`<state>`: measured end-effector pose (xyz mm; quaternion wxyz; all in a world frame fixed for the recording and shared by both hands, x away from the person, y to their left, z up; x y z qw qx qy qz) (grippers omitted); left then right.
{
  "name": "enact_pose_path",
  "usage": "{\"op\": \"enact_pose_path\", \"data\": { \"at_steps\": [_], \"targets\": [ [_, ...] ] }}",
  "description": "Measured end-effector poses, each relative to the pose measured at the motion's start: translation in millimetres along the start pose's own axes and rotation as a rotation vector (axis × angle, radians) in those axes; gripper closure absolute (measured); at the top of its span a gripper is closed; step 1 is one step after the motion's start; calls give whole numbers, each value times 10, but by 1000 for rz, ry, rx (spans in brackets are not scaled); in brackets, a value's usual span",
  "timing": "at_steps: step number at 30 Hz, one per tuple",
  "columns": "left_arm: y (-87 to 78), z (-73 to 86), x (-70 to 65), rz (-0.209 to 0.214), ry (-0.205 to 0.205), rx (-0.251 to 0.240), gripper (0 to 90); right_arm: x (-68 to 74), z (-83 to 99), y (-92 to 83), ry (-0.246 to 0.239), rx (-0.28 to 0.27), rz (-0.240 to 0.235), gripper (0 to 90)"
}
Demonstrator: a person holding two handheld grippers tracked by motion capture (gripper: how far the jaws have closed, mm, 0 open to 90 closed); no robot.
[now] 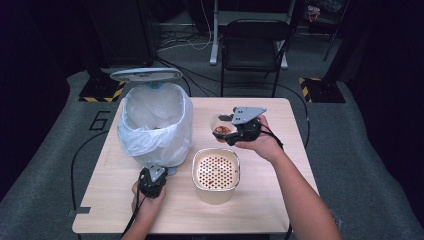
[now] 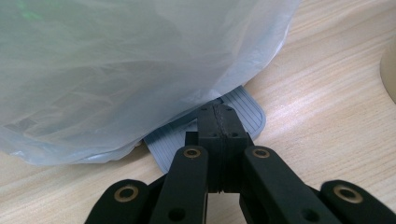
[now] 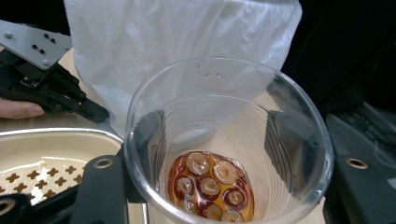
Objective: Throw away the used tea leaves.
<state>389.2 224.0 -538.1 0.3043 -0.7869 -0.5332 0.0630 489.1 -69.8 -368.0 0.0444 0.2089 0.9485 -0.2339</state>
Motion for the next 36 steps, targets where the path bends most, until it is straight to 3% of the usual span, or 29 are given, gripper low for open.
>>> {"op": "enact_pose_path", "data": {
  "at_steps": [8,13,15,18,24,31,36],
  "targets": [
    [0,0,-4,-4,1,1,900,239,-70,-62,-142,-47,22,397],
    [-5,-2,-1,3,4,8,900,391,-31,-102,-218,-46,54,403],
    [-5,-1,-1,3,3,8,900,427,-13,-115,-250,-33,77,405],
    [-5,-1,-2,3,3,8,900,496,19,-120,-344,12,121,410],
    [-6,-1,-1,3,4,8,900,567,79,-132,-413,36,141,419],
    [-5,-2,-1,3,4,8,900,675,93,-88,-548,58,200,429],
    [-5,-2,-1,3,4,8,900,760,123,-24,-693,104,244,435]
  ]
}}
Point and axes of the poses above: each handheld gripper's, and its own axes: y roughly forward along the jaws, z roughly out of its underside, x roughly to its left, the point moved 2 cm from there along y, roughly forward along the jaws, and after that the axes turned 7 degrees about y, right-handed, at the moved point
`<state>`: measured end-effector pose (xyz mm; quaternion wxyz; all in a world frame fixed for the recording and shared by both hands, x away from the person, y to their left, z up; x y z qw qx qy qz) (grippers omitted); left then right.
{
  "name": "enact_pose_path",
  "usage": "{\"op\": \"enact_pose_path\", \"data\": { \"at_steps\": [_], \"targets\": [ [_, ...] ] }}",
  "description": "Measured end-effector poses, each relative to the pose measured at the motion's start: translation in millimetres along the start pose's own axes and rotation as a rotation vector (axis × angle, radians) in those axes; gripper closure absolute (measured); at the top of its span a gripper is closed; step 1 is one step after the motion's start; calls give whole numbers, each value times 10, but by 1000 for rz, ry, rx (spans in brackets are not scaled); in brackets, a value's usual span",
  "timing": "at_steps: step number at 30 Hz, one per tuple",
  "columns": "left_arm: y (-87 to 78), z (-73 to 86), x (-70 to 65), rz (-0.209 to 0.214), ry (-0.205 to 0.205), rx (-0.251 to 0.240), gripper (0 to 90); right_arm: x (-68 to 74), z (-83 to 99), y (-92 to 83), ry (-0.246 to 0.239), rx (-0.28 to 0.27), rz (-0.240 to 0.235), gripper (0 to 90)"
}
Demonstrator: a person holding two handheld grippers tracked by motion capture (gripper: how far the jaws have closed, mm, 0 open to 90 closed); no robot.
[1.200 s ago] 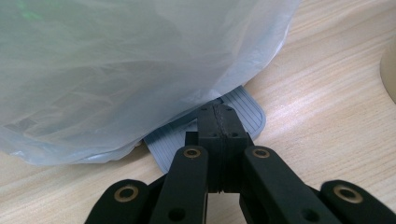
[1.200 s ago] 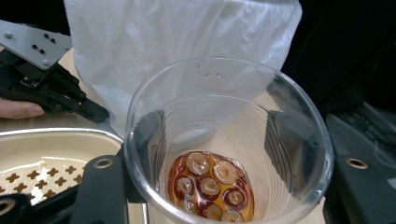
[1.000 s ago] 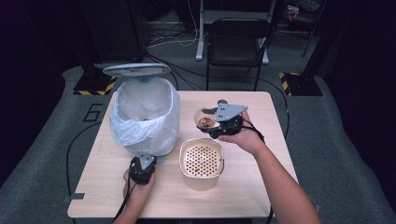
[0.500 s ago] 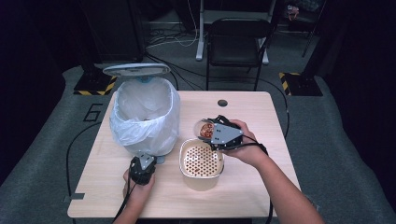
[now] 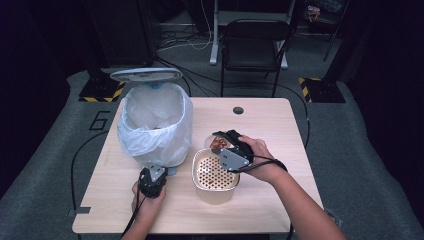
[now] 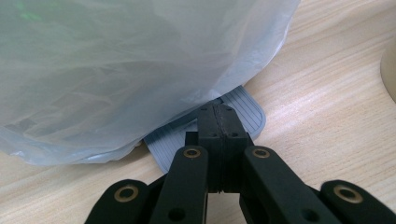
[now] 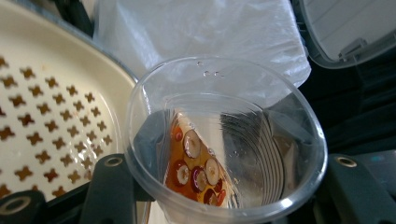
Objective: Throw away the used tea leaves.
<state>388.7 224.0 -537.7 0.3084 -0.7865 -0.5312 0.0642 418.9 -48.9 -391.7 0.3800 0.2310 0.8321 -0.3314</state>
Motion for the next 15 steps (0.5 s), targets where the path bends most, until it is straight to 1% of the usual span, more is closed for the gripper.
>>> {"op": "enact_pose_path", "data": {
  "at_steps": [1,2,3,7,8,10,12,13,15],
  "targets": [
    [0,0,0,0,-1,0,900,21,-8,8,-31,7,4,435],
    [0,0,0,0,-2,0,900,44,-16,16,-50,16,5,435],
    [0,0,1,0,-1,0,900,65,-26,27,-88,26,7,436],
    [0,0,0,0,0,0,900,131,-59,51,-211,61,13,437],
    [-6,-1,3,6,2,8,900,146,-70,55,-242,69,14,438],
    [-5,-1,2,6,2,7,900,187,-86,67,-334,91,26,439],
    [-5,-1,2,6,2,7,900,217,-103,77,-397,104,25,441],
    [-5,-1,2,5,2,7,900,241,-104,85,-438,116,31,441],
    [-5,-1,3,7,2,7,900,269,-100,99,-491,130,39,442]
  ]
}}
Point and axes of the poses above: each handheld gripper's, and its own axes: y roughly forward along the jaws, z roughly out of its underside, x roughly to its left, the point moved 2 cm from there along y, roughly forward along the jaws, and after that the axes turned 7 degrees about y, right-handed, at the moved point
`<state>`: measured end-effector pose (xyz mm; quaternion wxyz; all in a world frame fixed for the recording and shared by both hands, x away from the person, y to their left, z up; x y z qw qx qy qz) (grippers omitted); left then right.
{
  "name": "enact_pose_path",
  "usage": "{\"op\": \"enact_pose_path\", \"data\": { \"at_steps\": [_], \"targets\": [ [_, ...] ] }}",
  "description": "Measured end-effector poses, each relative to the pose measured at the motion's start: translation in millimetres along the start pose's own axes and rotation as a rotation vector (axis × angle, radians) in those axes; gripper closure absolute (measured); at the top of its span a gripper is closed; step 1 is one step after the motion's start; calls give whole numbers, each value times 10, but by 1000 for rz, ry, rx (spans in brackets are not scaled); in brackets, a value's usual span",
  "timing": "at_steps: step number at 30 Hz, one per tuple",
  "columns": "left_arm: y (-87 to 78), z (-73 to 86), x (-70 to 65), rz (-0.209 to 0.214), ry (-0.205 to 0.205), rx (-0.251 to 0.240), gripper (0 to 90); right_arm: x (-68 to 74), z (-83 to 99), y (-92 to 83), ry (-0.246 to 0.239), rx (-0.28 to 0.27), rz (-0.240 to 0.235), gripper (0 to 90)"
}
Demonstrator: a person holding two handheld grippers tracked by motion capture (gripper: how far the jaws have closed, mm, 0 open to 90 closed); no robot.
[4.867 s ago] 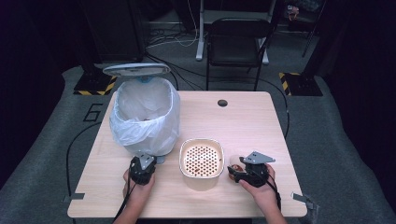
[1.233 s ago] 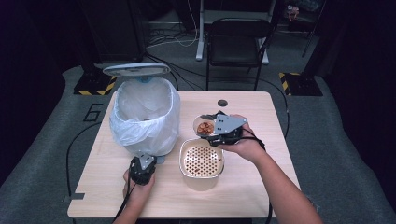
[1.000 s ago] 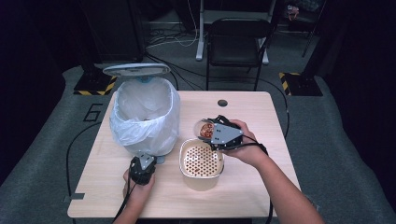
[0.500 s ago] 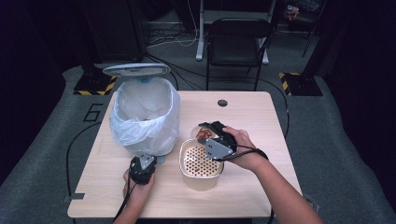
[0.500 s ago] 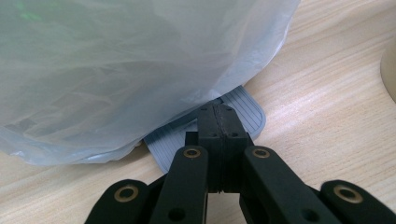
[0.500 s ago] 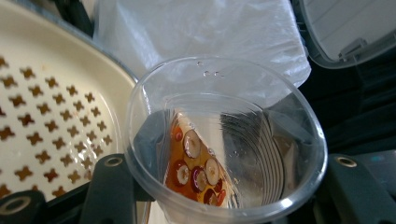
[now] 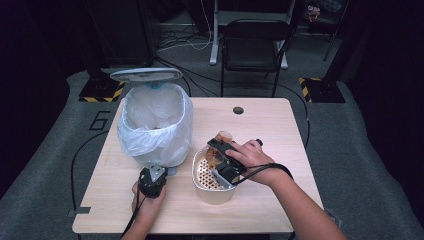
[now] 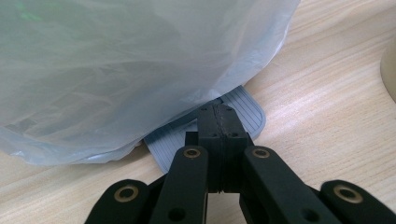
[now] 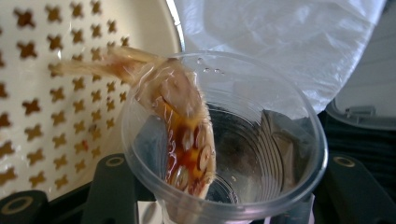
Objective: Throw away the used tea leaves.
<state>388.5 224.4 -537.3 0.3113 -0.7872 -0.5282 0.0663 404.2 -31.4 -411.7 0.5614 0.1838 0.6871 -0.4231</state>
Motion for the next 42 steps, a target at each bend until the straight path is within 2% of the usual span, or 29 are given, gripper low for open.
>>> {"op": "enact_pose_path", "data": {
  "at_steps": [1,2,3,4,5,6,7,8,11,12,13,14,15,16,19,20,22,24,25,27,28,29,32,33,34,35,38,41,42],
  "targets": [
    [0,0,1,0,0,0,900,8,-8,-1,-30,8,0,442],
    [-7,-3,23,-16,30,4,900,18,-16,-2,-62,14,8,442],
    [-3,-1,14,-4,19,3,900,28,-19,3,-84,22,-5,442],
    [-6,1,6,-3,10,7,900,32,-24,2,-113,26,4,442],
    [-7,-3,23,-16,30,4,900,22,-30,-2,-170,41,43,443],
    [-7,-3,23,-15,30,4,900,24,-34,-7,-200,47,42,443],
    [-3,-2,13,-8,16,0,900,33,-31,1,-220,46,47,443],
    [4,-1,-4,-1,-7,-6,900,25,-39,-19,-259,60,78,444],
    [4,0,-6,0,-11,-7,900,61,-35,-34,-321,77,100,445],
    [4,-1,-4,-1,-9,-7,900,54,-38,-38,-364,76,109,445],
    [0,0,1,1,0,0,900,83,-24,-37,-385,92,87,446],
    [0,0,-1,1,-2,0,900,65,-25,-56,-449,110,100,447],
    [0,0,0,1,-2,0,900,109,-13,-48,-394,83,116,446],
    [0,0,0,1,-2,-1,900,166,-1,-43,-316,66,159,446],
    [1,0,-1,1,-3,-1,900,122,-6,-85,-436,80,144,447],
    [1,0,0,1,-2,-1,900,124,-7,-93,-449,79,149,447],
    [1,0,-1,-1,1,0,900,137,-9,-102,-441,73,161,447],
    [1,0,-1,0,-1,-1,900,190,-7,-105,-351,75,197,447],
    [1,0,0,-1,0,-1,900,169,-19,-90,-376,49,199,447],
    [0,0,-1,-1,0,0,900,148,-35,-96,-434,62,189,447],
    [1,0,-1,0,-1,-1,900,184,-33,-96,-360,68,198,447],
    [1,0,-1,-1,0,0,900,171,-46,-78,-389,41,204,447],
    [1,0,-1,-1,0,0,900,164,-65,-76,-468,53,184,447],
    [1,0,-1,-1,0,-1,900,193,-60,-79,-416,68,192,447],
    [1,0,-1,0,-1,-1,900,210,-63,-67,-376,53,206,447],
    [1,0,-1,-1,0,-1,900,208,-67,-54,-366,38,208,447],
    [1,0,-1,0,0,-1,900,178,-77,-67,-403,51,208,447],
    [1,0,-2,-1,1,0,900,185,-87,-65,-389,45,210,447],
    [1,0,-1,0,-1,-1,900,167,-92,-57,-412,32,199,447]
  ]
}}
Point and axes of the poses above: each handheld gripper's, and its own axes: y roughly forward along the jaws, z roughly out of its underside, x roughly to its left, the point moved 2 cm from there along y, roughly forward along the jaws, and after that the axes turned 7 degrees about y, right-handed, at the moved point
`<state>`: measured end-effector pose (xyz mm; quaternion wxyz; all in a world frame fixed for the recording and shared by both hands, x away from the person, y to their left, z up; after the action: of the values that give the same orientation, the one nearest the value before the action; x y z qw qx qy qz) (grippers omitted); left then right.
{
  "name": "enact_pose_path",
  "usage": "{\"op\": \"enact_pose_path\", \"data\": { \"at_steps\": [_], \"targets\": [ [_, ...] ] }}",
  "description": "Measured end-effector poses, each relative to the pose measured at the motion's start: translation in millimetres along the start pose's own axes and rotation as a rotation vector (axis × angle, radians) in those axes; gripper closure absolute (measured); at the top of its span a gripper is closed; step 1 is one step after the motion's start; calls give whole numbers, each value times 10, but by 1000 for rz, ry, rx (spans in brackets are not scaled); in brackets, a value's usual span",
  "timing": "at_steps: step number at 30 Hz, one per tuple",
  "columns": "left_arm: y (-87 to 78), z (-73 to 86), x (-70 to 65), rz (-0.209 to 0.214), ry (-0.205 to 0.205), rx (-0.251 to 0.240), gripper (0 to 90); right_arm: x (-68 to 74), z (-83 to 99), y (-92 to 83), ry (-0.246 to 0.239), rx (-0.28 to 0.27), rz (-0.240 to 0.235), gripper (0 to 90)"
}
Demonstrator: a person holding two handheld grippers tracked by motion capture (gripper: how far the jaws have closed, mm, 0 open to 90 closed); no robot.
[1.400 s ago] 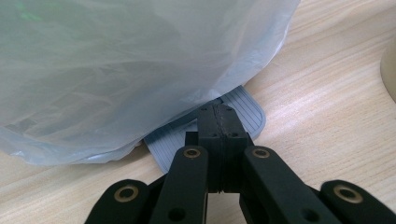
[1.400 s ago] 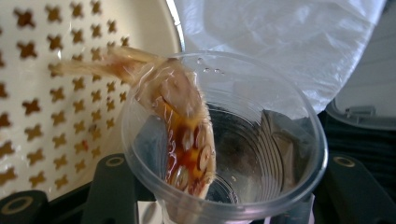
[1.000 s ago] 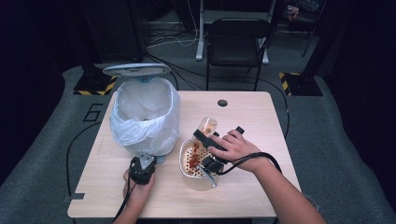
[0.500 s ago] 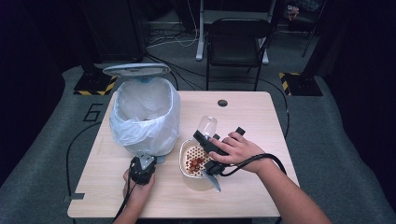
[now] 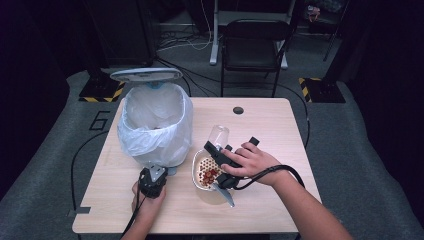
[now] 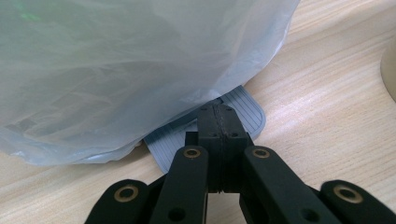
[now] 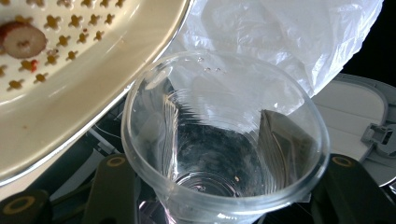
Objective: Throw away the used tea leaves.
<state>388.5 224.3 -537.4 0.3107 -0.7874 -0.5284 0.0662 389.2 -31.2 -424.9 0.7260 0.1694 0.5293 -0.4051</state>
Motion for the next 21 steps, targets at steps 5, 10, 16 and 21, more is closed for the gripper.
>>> {"op": "enact_pose_path", "data": {
  "at_steps": [5,10,16,21],
  "targets": [
    [-1,-1,0,-1,3,1,900,5,-1,-5,76,2,15,447],
    [-1,0,0,-1,1,1,900,-17,-1,-11,53,6,14,446],
    [0,0,-1,0,1,0,900,-13,-9,-10,44,2,11,446],
    [0,0,0,-1,1,1,900,-14,-2,-11,53,4,12,446]
  ]
}}
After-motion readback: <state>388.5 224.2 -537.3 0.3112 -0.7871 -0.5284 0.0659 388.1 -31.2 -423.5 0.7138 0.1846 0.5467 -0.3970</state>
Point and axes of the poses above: each handheld gripper's, and its own axes: y roughly forward along the jaws, z roughly out of its underside, x roughly to its left, the point moved 2 cm from there along y, roughly forward along the jaws, and after that the axes turned 7 degrees about y, right-handed, at the moved point
